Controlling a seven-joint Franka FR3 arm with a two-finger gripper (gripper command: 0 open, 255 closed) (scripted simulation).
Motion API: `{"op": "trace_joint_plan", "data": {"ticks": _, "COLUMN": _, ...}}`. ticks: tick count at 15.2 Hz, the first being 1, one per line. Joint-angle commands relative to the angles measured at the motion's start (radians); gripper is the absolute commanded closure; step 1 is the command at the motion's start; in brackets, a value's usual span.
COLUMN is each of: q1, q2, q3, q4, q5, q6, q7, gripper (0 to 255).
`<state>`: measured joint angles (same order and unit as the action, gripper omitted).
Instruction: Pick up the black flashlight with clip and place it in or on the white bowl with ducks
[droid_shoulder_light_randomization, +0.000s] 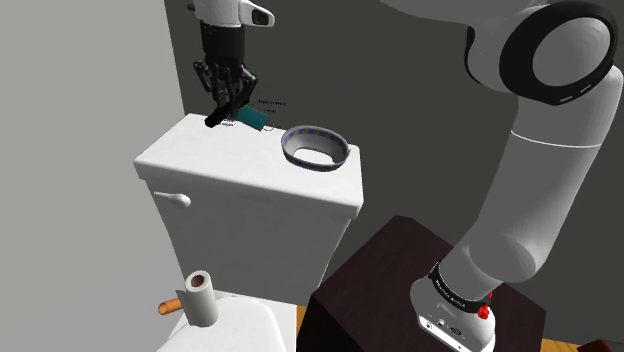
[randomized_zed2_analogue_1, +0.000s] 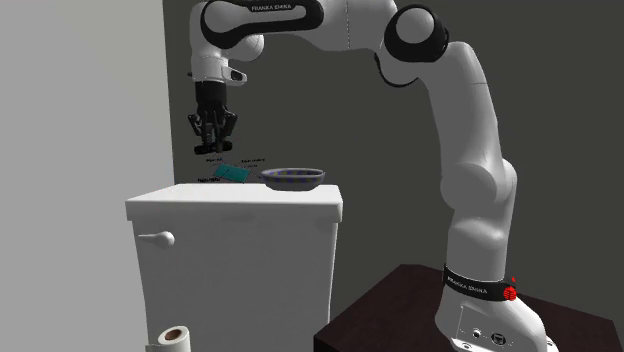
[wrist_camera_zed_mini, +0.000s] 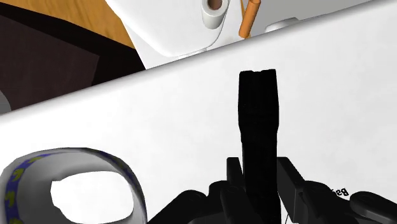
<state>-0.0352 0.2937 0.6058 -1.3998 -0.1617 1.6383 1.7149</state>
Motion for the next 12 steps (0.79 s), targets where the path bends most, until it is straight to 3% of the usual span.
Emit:
{"op": "trace_joint_plan", "data": {"ticks": 1, "q1": 0.004, "q2": 0.003, "q3": 0.001, "q4": 0.033, "q5": -0.002, "q6": -0.03, "q7": 0.0, "gripper": 255}}
{"op": "trace_joint_plan", "data": {"ticks": 2, "q1": 0.007, "q2": 0.006, "q3": 0.001, "q4": 0.046, "q5": -0.003, "q6": -0.041, "q7": 0.0, "gripper": 255}}
{"op": "trace_joint_plan", "data": {"ticks": 7, "q1": -0.118, "q2": -0.242, "q3": -0.017, "q4": -0.239, "q5": 0.137, "q6": 0.038, "q7": -0.125, "gripper": 255}}
{"op": "trace_joint_plan", "data": {"ticks": 12, "q1": -0.172, "q2": -0.461, "q3": -0.086, "q4": -0.457, "q5": 0.248, "q6": 0.067, "q7": -0.267, "gripper": 255}}
